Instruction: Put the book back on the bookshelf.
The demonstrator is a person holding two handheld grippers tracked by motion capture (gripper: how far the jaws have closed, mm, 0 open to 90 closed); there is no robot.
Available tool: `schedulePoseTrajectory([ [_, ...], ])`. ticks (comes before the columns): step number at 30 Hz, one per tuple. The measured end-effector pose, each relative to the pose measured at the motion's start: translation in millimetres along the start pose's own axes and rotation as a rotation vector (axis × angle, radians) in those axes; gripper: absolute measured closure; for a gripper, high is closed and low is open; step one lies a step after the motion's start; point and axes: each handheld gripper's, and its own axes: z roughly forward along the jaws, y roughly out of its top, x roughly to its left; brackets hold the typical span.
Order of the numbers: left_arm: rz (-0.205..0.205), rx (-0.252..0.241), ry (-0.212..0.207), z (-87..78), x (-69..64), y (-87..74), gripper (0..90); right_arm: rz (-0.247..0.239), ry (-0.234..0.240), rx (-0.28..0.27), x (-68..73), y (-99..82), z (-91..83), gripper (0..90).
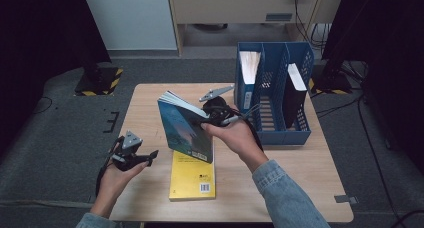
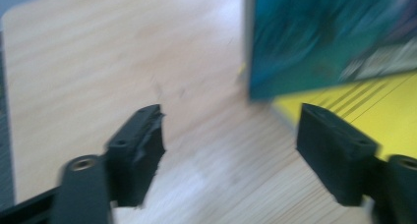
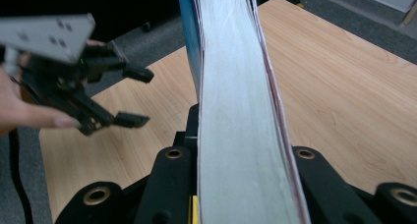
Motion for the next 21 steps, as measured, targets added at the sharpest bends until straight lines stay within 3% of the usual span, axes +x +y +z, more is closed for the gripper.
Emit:
schedulePoseTrajectory([
  [1,0.0,0.0,0.0,0.0,0.0,0.0,17.9,0.0,0.0,0.0,0.0,0.0,0.0,73.2],
  [2,-0.013,0.027,0.003,4.7,3.9,-4.5,16.1,0.036,-0.002,0.002,-0.6,1.9,0.6,73.3],
  [6,-0.08,0.054,-0.02,11.5,9.9,-12.4,9.1,0.11,0.009,0.009,-5.0,6.4,1.8,73.5],
  [9,-0.074,0.09,-0.025,15.8,12.8,-19.2,6.9,0.155,0.015,0.009,-9.6,10.8,3.3,73.5],
  [13,-0.103,0.1,-0.006,18.6,23.9,-27.8,4.1,0.183,0.018,-0.003,-13.9,15.3,4.4,73.5],
  [18,-0.152,0.074,0.004,18.0,36.3,-35.8,5.6,0.22,0.039,-0.017,-16.7,17.2,4.5,73.5],
  [21,-0.158,0.079,0.003,18.9,39.2,-38.9,5.5,0.227,0.041,-0.029,-17.3,17.5,1.8,73.6],
])
